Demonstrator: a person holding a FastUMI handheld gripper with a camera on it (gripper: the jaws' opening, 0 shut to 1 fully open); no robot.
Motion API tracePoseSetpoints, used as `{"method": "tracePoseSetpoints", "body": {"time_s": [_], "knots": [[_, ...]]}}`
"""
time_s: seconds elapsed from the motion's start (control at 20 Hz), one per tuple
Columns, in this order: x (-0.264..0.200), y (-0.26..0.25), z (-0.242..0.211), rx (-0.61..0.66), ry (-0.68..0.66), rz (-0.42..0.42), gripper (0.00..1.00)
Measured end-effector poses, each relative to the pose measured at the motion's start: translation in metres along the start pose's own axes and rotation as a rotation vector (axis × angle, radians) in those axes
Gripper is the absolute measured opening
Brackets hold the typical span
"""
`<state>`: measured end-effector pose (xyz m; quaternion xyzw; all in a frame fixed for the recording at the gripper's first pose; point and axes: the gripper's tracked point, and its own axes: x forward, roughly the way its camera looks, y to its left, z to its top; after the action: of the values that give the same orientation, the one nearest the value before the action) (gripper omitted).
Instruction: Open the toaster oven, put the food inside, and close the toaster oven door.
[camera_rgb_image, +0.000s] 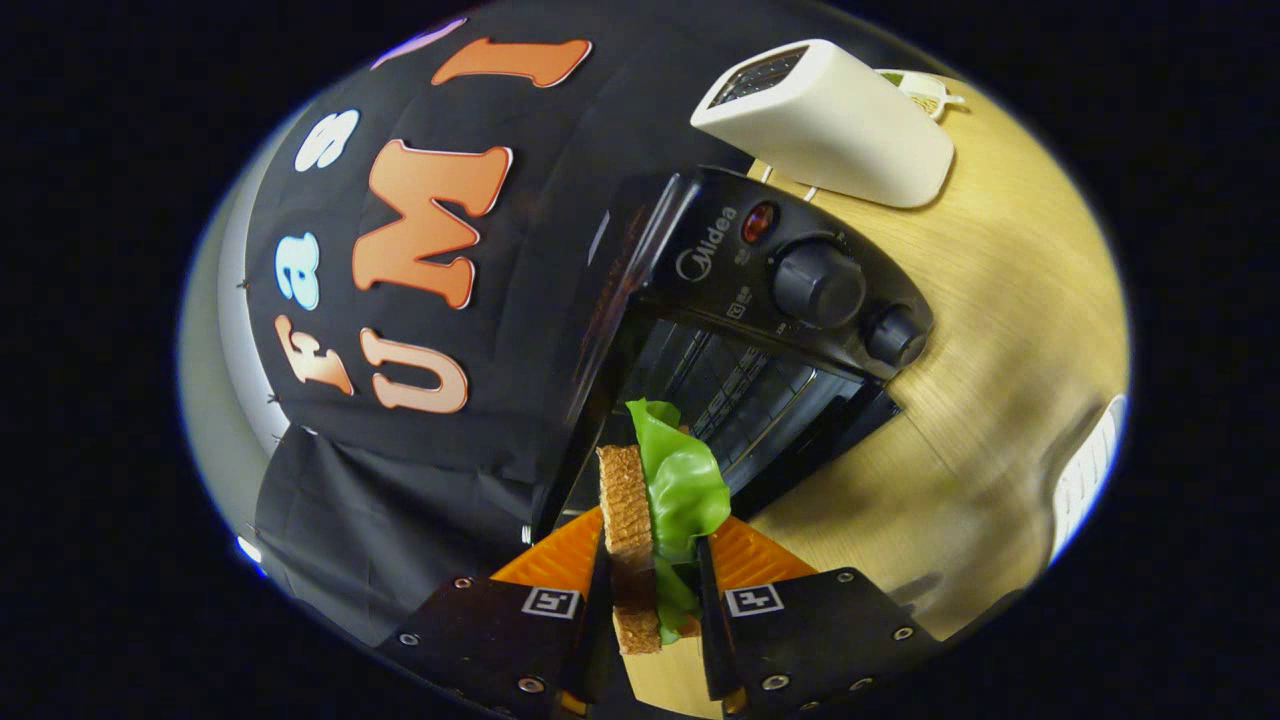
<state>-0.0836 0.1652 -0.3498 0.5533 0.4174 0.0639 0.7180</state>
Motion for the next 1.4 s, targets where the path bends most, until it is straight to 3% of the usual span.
{"method": "tracePoseSetpoints", "body": {"time_s": [0.5, 0.85, 1.0, 1.15, 1.3, 1.4], "knots": [[0.059, 0.003, 0.008, 0.050, -0.160, 0.025, 0.39], [0.082, -0.005, 0.024, 0.019, -0.258, -0.027, 0.39], [0.090, -0.014, 0.030, -0.028, -0.287, -0.101, 0.47], [0.077, -0.018, 0.029, -0.196, -0.281, -0.197, 0.57], [0.066, -0.021, 0.020, -0.301, -0.203, -0.255, 0.76], [0.055, -0.034, 0.013, -0.343, -0.133, -0.307, 0.80]]}}
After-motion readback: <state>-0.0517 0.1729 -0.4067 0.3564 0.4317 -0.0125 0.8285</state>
